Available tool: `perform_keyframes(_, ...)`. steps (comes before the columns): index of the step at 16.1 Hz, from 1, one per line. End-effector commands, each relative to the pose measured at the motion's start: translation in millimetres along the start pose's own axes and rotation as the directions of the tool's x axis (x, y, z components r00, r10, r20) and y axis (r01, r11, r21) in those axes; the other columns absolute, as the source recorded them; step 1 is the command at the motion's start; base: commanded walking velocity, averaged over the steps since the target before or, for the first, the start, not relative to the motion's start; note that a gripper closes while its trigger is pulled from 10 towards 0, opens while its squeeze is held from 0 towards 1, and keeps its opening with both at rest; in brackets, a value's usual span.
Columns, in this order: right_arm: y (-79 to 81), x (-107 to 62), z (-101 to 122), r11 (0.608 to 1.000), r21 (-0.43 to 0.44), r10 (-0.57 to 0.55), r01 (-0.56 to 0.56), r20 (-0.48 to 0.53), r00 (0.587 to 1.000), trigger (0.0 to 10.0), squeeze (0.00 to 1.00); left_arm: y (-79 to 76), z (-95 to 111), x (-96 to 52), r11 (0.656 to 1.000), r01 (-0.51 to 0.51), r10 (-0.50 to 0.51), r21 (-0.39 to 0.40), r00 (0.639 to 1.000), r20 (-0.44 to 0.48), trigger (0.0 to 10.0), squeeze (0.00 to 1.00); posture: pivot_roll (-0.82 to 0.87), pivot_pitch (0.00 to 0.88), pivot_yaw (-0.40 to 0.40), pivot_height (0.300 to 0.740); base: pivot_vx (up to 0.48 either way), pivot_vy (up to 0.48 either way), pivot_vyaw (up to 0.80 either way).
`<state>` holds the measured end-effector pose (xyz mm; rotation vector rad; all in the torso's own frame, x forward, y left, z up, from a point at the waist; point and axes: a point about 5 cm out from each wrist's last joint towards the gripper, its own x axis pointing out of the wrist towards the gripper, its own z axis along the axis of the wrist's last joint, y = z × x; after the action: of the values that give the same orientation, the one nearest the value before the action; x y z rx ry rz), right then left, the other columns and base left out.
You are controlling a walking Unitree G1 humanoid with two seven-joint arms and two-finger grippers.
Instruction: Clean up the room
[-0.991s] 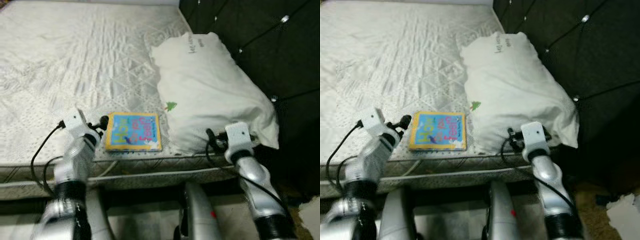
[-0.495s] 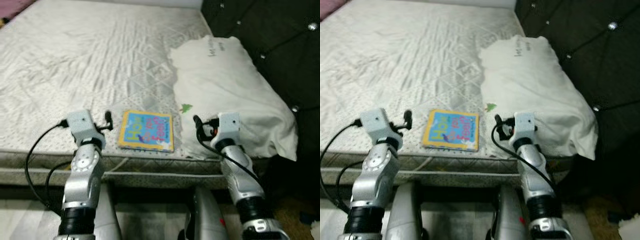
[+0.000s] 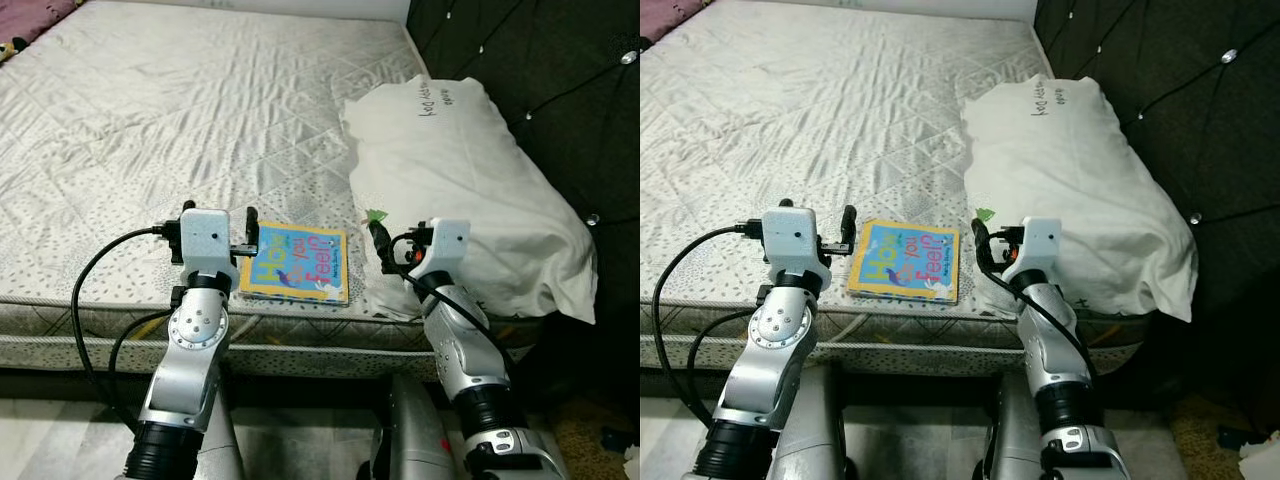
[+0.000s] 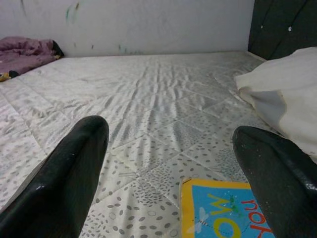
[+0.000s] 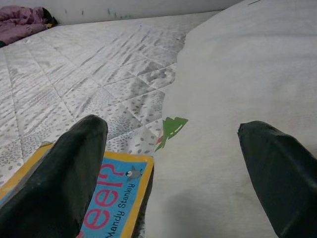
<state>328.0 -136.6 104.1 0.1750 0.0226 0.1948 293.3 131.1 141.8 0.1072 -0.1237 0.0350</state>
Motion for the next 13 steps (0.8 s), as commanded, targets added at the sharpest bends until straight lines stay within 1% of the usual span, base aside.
perform_keyframes(1, -1.2, 0.9, 7, 1.000, -0.004, -0.003, 0.003, 0.017, 1.000, 10.0, 0.00, -3.4, 4, -1.8, 1.000, 0.018, -0.018, 0.012, 1.000, 0.024, 10.0, 0.00, 0.13, 0.000, -0.070, 0.525, 0.000, 0.000, 0.00)
perform_keyframes(2, -1.2, 0.6, 1, 1.000, -0.031, 0.002, -0.003, -0.038, 0.999, 10.0, 0.00, -6.1, 3, -3.0, 1.000, 0.020, -0.020, 0.005, 1.000, 0.015, 10.0, 0.00, 0.11, 0.003, -0.069, 0.525, 0.000, 0.000, 0.00)
perform_keyframes(3, -2.4, 0.1, -1, 0.999, -0.034, -0.001, -0.001, -0.044, 0.999, 10.0, 0.00, -7.9, 3, -3.8, 1.000, 0.022, -0.022, -0.009, 1.000, 0.011, 10.0, 0.00, 0.10, 0.014, -0.066, 0.525, 0.000, 0.000, 0.00)
perform_keyframes(4, -3.4, -1.1, 1, 0.999, -0.036, -0.008, 0.007, -0.031, 0.999, 10.0, 0.00, -12.5, 2, -4.5, 0.997, 0.067, -0.067, -0.048, 0.998, 0.011, 10.0, 0.00, 0.09, 0.026, -0.060, 0.525, 0.000, 0.000, 0.00)
perform_keyframes(5, -2.3, -4.4, 2, 0.999, -0.035, -0.013, 0.012, -0.023, 1.000, 10.0, 0.00, -15.4, 3, -5.7, 0.992, 0.107, -0.107, -0.061, 0.994, 0.014, 10.0, 0.00, 0.08, 0.053, -0.039, 0.525, 0.000, 0.000, 0.00)
perform_keyframes(7, 1.3, -12.2, 2, 1.000, -0.015, -0.016, 0.016, -0.018, 1.000, 10.0, 0.00, -16.1, 4, -7.1, 0.993, 0.111, -0.110, -0.039, 0.994, 0.009, 10.0, 0.00, 0.07, 0.083, -0.016, 0.525, 0.000, 0.000, 0.00)
perform_keyframes(8, 2.5, -15.7, 3, 1.000, -0.005, -0.024, 0.024, -0.008, 1.000, 10.0, 0.00, -18.2, 4, -8.6, 0.989, 0.140, -0.140, -0.052, 0.990, 0.011, 10.0, 0.00, 0.07, 0.092, -0.011, 0.525, 0.000, 0.000, 0.00)
perform_keyframes(10, 0.9, -22.5, 6, 0.998, -0.026, -0.052, 0.052, 0.033, 0.998, 10.0, 0.00, -21.4, 2, -14.7, 0.978, 0.183, -0.183, -0.097, 0.983, 0.008, 10.0, 0.00, 0.07, 0.082, -0.011, 0.525, 0.000, 0.000, 0.00)
perform_keyframes(11, 0.1, -24.1, 6, 0.997, -0.034, -0.061, 0.063, 0.039, 0.997, 10.0, 0.00, -20.2, 1, -16.2, 0.979, 0.180, -0.180, -0.099, 0.984, 0.009, 10.0, 0.00, 0.07, 0.072, -0.009, 0.530, 0.000, 0.000, 0.00)
perform_keyframes(12, -0.5, -23.0, 8, 0.997, -0.042, -0.069, 0.071, 0.053, 0.996, 10.0, 0.00, -14.4, -1, -15.4, 0.985, 0.140, -0.139, -0.099, 0.990, 0.010, 10.0, 0.00, 0.07, 0.061, -0.004, 0.545, 0.000, 0.000, 0.00)
perform_keyframes(13, 0.9, -22.0, 12, 0.996, -0.027, -0.084, 0.086, 0.070, 0.994, 10.0, 0.00, -4.1, -5, -15.5, 0.986, 0.109, -0.110, -0.129, 0.994, 0.000, 10.0, 0.00, 0.06, 0.040, 0.010, 0.560, 0.000, 0.000, 0.00)
